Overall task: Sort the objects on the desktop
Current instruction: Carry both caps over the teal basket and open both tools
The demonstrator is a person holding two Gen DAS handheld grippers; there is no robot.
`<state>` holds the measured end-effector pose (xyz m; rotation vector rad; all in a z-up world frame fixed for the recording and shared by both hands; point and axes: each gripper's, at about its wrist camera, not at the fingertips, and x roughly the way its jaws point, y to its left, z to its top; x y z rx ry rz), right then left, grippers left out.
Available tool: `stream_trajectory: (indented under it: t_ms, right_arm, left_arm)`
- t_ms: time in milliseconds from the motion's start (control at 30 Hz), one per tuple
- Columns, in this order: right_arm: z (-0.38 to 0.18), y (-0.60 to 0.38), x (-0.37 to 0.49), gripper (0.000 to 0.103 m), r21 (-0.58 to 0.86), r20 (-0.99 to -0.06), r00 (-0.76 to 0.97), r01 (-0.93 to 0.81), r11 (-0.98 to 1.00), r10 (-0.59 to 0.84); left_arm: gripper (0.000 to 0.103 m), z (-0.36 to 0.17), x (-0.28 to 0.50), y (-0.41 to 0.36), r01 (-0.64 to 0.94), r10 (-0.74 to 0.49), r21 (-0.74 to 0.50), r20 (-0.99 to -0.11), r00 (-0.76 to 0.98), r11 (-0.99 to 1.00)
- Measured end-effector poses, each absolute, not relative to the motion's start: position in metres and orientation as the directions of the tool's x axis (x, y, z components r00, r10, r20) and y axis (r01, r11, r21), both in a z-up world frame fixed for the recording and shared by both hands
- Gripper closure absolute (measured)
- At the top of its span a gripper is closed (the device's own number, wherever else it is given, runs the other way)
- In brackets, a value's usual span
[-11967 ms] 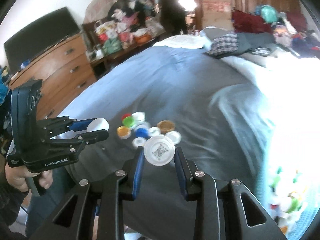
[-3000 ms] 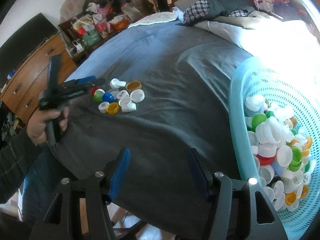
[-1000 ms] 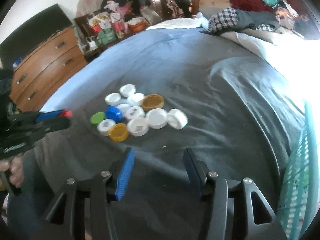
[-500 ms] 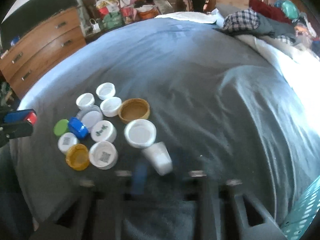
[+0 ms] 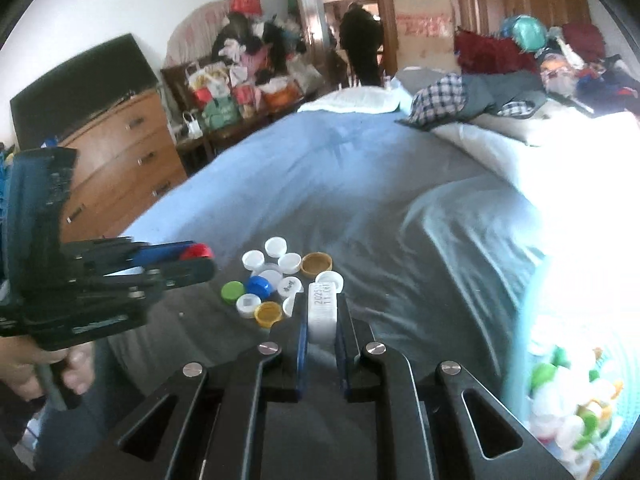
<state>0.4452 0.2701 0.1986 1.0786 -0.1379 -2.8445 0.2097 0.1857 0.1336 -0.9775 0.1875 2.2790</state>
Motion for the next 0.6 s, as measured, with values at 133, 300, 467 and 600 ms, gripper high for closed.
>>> stream_trajectory:
  t_ms: [133,300,467,600]
  right_arm:
    - [0.217,0.291,0.465,0.091,0.110,-0.639,-0.765,0.004,-0.994,-0.073]
    - [0.236,0.321,0.485,0.091,0.108,-0.615,-0.789,-0.074,-0.991,-0.008]
    - [0.253,0.350,0.509,0.091,0.095,-0.590,-0.805,-0.149,-0.984,0.065]
    - [0.264,0.374,0.529,0.090,0.091,-0.570,-0.812,-0.211,-0.973,0.123]
  left_arm:
    - [0.078,0.148,0.219,0.218,-0.654,0.522,-0.090,-0.688,-0.505,-0.751]
    - [0.078,0.163,0.228,0.261,-0.700,0.539,-0.059,-0.685,-0.490,-0.711]
    - [0.078,0.175,0.241,0.308,-0.750,0.555,-0.019,-0.685,-0.472,-0.661]
    - [0.078,0.183,0.253,0.349,-0.787,0.565,0.018,-0.685,-0.459,-0.617]
